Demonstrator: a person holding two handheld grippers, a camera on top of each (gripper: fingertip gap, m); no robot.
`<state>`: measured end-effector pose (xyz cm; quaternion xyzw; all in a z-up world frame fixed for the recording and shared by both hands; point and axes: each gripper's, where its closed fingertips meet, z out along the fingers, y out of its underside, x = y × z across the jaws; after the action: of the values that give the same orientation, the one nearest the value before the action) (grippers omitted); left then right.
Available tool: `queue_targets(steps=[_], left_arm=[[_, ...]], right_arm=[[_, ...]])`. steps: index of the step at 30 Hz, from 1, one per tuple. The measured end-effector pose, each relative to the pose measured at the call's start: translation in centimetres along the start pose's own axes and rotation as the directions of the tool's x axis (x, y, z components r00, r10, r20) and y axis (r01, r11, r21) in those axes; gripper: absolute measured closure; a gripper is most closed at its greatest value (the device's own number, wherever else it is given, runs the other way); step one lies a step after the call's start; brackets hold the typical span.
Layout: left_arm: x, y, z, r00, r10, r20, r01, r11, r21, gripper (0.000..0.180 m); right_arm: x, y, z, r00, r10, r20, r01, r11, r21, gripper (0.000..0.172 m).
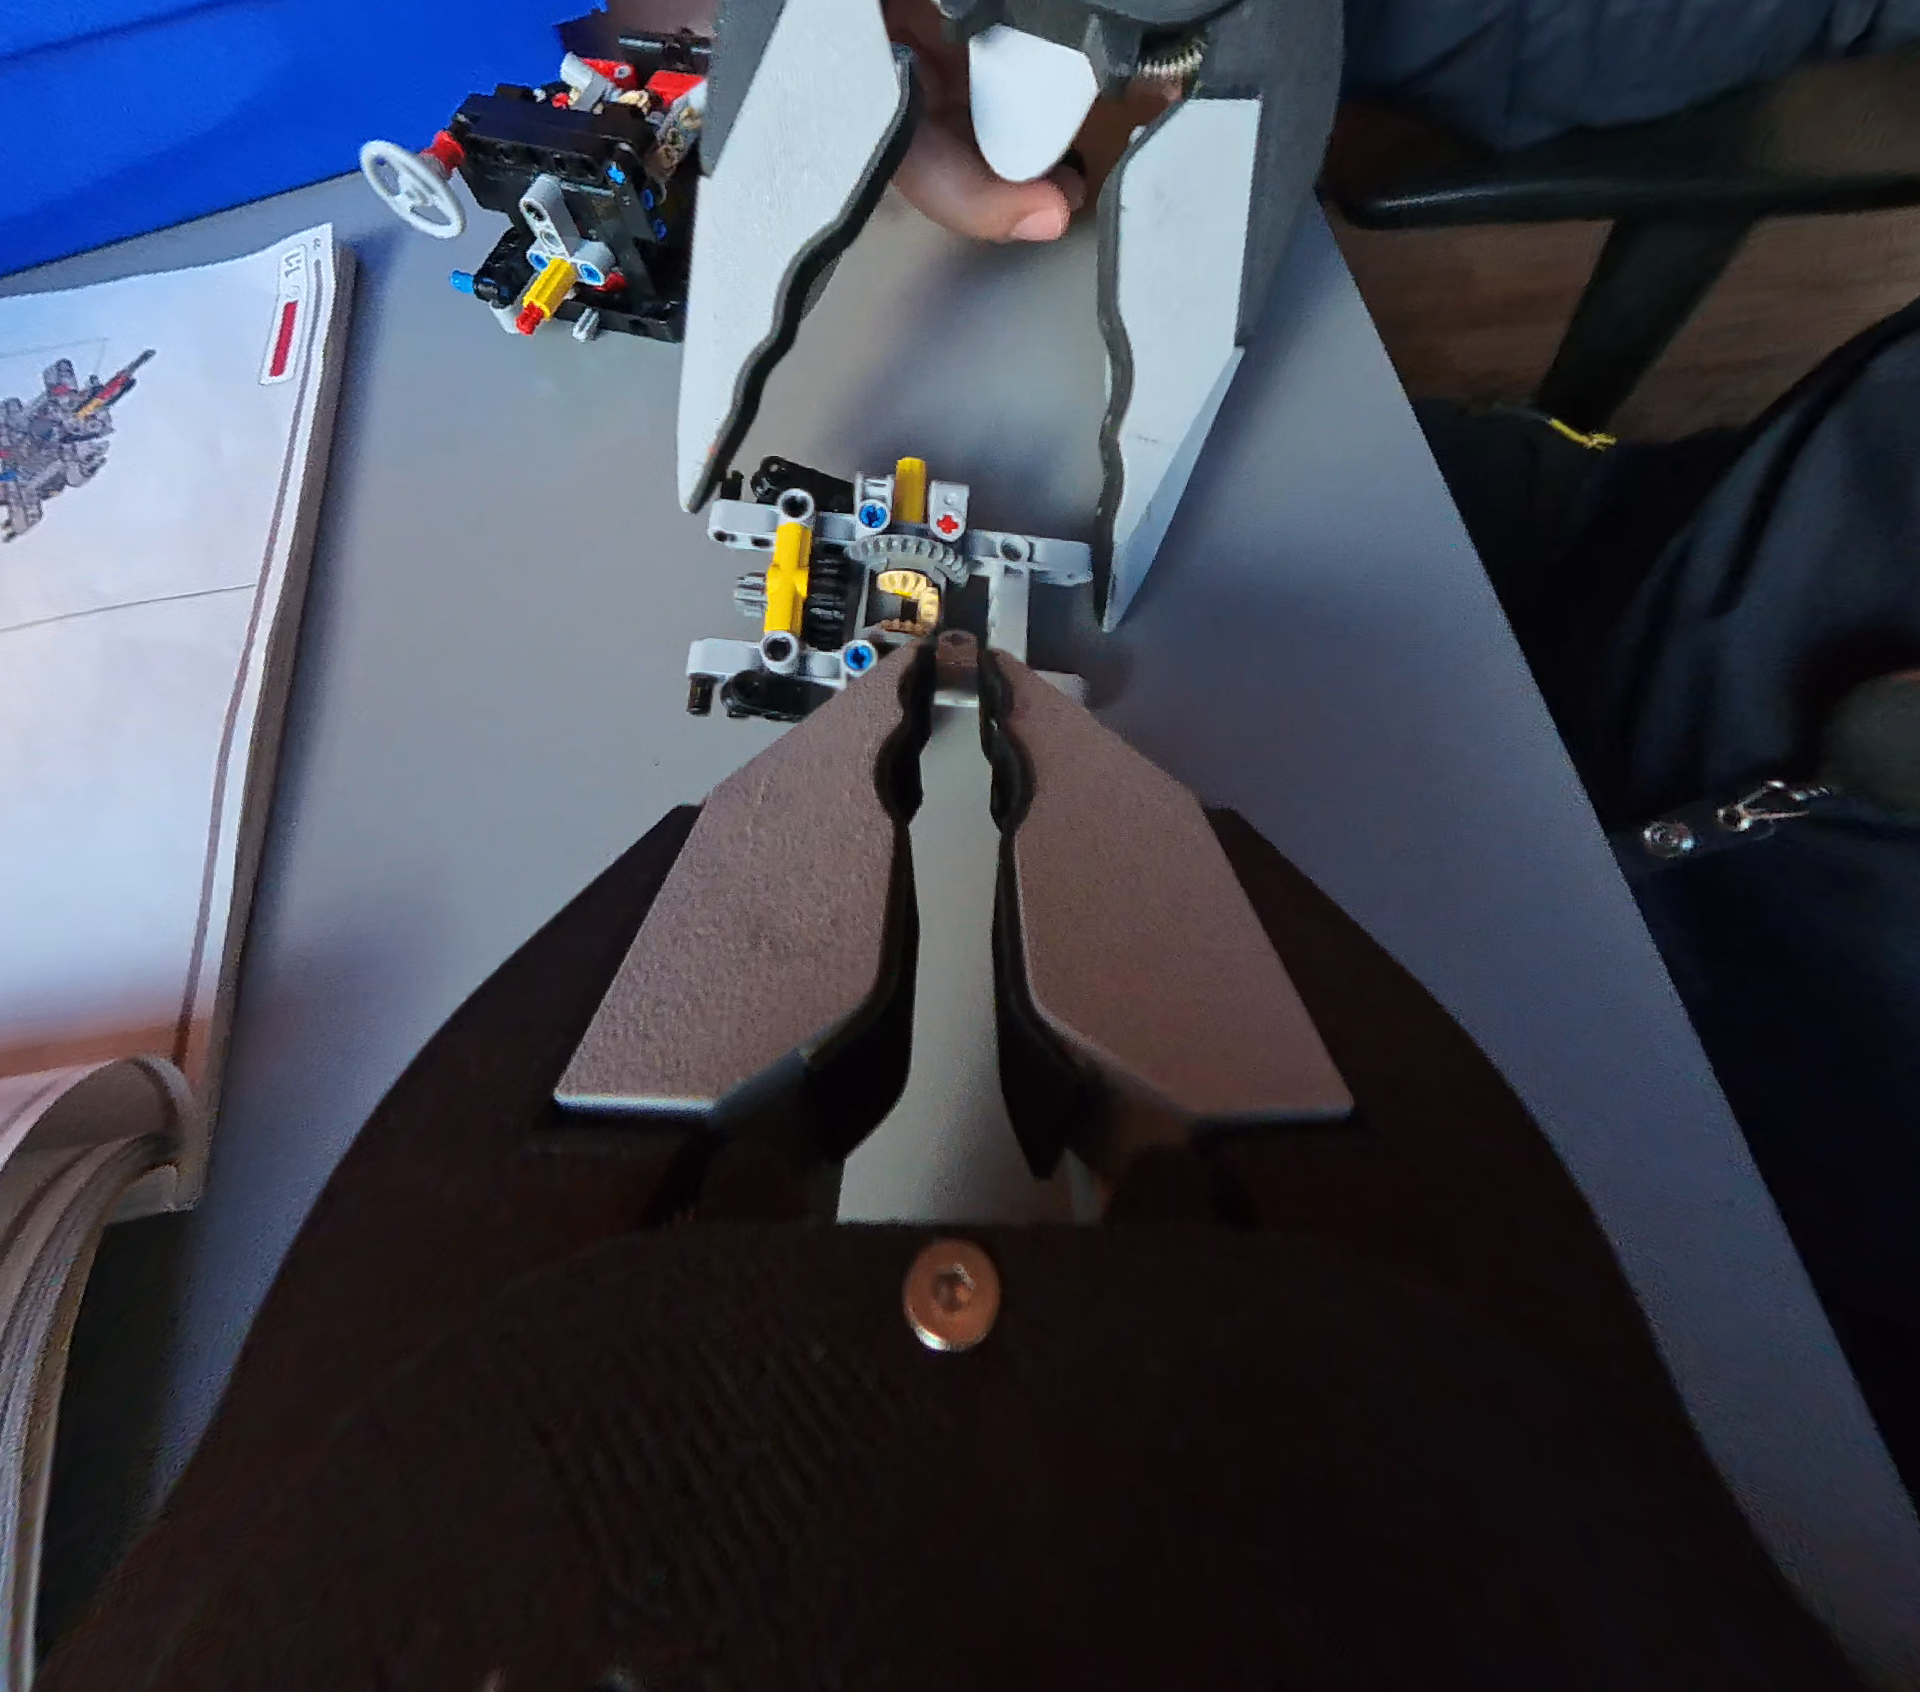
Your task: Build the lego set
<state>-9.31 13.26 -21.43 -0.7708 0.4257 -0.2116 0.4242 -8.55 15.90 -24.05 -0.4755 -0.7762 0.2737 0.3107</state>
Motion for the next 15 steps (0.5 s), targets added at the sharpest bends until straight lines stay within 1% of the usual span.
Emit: queue_targets(steps=[5, 6, 7, 9, 11, 13, 15], left_arm=[[0.7, -1.4, -0.6, 0.995, 0.092, 0.035, -0.094, 0.994, 0.058, 0.175], [0.7, -1.7, -0.8, 0.992, 0.111, 0.051, -0.115, 0.991, 0.071, 0.175], [0.7, -1.8, -0.9, 0.99, 0.126, 0.061, -0.131, 0.988, 0.082, 0.175], [0.8, -1.9, -1.0, 0.99, 0.128, 0.063, -0.134, 0.986, 0.096, 0.175], [0.8, -1.4, -0.9, 0.992, 0.106, 0.061, -0.111, 0.991, 0.075, 0.175], [0.9, -1.2, -0.9, 0.992, 0.108, 0.071, -0.113, 0.991, 0.067, 0.175], [1.4, -1.6, -1.1, 0.992, 0.111, 0.065, -0.117, 0.989, 0.089, 0.175]], right_arm=[[-0.5, -0.7, -1.4, 0.999, -0.02, 0.035, 0.019, 0.999, 0.046, 0.079], [-0.6, -1.0, -1.8, 0.999, -0.01, 0.044, 0.007, 0.998, 0.064, 0.085], [-0.5, -1.3, -2.1, 0.999, 0.003, 0.051, -0.008, 0.996, 0.086, 0.098], [-0.5, -1.4, -2.3, 0.995, 0.042, 0.086, -0.052, 0.991, 0.125, 0.102], [-0.4, -0.7, -1.9, 0.992, 0.079, 0.102, -0.09, 0.99, 0.105, 0.102], [-0.5, -0.5, -2.0, 0.992, 0.08, 0.102, -0.09, 0.991, 0.101, 0.113], [-0.7, -1.4, -2.6, 0.994, 0.061, 0.087, -0.073, 0.987, 0.141, 0.126]])
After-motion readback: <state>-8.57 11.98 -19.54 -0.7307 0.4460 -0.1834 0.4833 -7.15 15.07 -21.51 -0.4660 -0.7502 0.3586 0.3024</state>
